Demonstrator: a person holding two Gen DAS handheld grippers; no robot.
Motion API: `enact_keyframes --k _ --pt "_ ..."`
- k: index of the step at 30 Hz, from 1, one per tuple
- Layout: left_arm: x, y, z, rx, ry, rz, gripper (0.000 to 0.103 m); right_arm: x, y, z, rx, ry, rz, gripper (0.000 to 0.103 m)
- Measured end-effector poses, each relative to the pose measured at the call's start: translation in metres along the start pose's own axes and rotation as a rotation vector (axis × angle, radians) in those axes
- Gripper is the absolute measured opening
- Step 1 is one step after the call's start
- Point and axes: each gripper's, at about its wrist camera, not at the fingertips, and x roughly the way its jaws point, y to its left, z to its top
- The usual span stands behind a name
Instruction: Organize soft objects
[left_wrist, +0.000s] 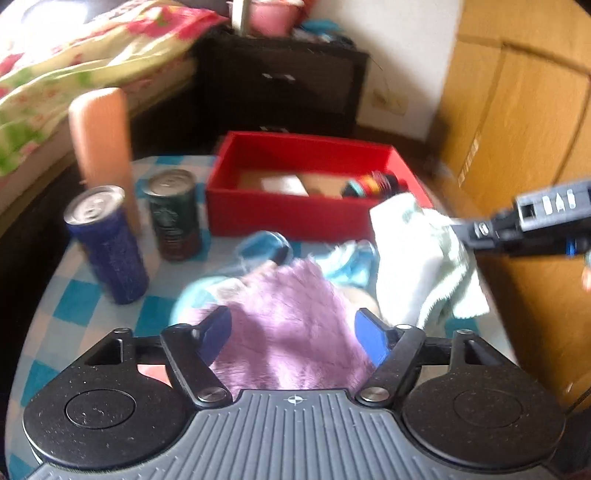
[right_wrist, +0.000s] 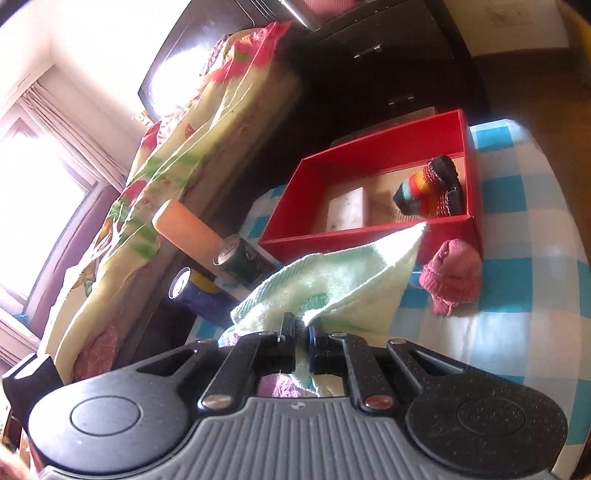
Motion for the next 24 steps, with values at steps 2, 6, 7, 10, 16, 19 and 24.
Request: enact_keyframes --k 2,6,7,10,16,19,24 --pt "0.015 -0.017 -0.002 0.087 0.033 0.043 0.070 0.004 -0.002 -0.002 0.006 0.006 -0.013 0.000" --pt "0.032 -0.021 -0.012 0.108 0.133 0.050 0.011 0.005 -0.009 -0.003 0.020 0.008 -0.028 0.000" --pt "0.032 -0.017 -0.012 0.080 0.140 0.035 0.009 0.003 -0.011 -0.003 0.025 0.001 -0.029 0.000" --pt "0.016 -0.005 -0.007 0.005 0.098 -0.020 0.007 -0.002 -0.014 0.000 0.041 -0.014 -0.031 0.000" --pt "-0.011 0.005 0.004 -0.077 0.010 -0.055 0.007 -0.014 -0.004 0.005 0.049 -0.063 0.022 0.000" --pt "-0.019 0.007 0.014 -0.104 -0.045 -0.066 0.007 -0.021 0.003 0.008 0.042 -0.091 0.042 0.000" --pt "-0.022 0.010 0.032 -0.140 -0.100 -0.046 0.007 -0.032 0.015 0.013 0.019 -0.156 0.058 0.000"
